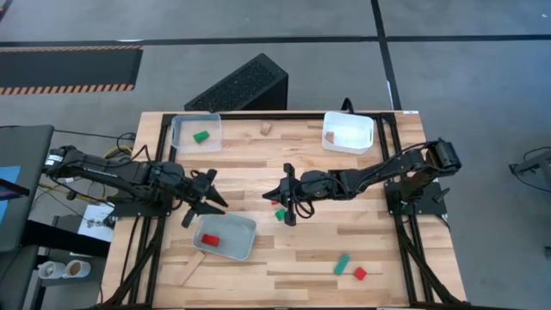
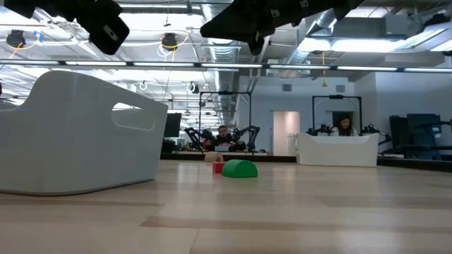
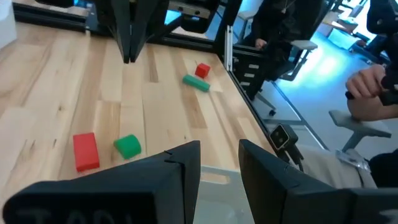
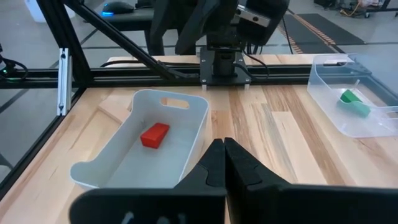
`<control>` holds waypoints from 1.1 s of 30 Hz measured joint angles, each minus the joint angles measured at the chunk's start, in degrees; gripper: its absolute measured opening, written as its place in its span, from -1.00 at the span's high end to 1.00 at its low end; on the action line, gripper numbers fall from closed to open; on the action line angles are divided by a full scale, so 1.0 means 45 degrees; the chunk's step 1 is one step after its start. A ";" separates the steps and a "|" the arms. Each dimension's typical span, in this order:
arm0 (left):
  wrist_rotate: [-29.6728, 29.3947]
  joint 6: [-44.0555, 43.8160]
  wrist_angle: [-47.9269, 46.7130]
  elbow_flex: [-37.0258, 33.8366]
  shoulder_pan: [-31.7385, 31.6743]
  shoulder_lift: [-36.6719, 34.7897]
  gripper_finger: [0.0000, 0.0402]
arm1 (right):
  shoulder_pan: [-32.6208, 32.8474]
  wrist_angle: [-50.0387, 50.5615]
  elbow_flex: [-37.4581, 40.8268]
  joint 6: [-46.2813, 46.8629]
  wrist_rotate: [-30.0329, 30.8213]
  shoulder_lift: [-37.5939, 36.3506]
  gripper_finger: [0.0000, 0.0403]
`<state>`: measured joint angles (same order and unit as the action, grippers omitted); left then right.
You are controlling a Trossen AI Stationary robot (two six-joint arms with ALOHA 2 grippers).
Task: Sort & place blocks by color
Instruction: Put the bottom brown block into the white bin
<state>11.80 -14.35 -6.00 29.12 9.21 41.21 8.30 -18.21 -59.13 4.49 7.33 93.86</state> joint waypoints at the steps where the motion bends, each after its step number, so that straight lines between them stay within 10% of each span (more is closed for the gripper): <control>1: -0.0003 0.0000 0.0033 0.0000 -0.0005 -0.0028 0.52 | -0.0037 -0.0006 0.0000 0.0005 0.0000 0.0000 0.96; 24: 0.0220 0.0142 -0.0614 0.0003 -0.0006 -0.0028 0.53 | -0.0677 -0.0010 0.0000 -0.0105 0.0010 -0.0002 0.96; 33: -0.1374 0.2230 -0.4237 0.2462 0.1003 0.0040 0.76 | -0.0106 0.0094 -0.0005 -0.0092 0.0015 -0.0112 0.96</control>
<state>5.62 -4.31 -25.07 40.20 13.73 41.39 7.83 -17.79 -59.16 4.08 7.40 93.36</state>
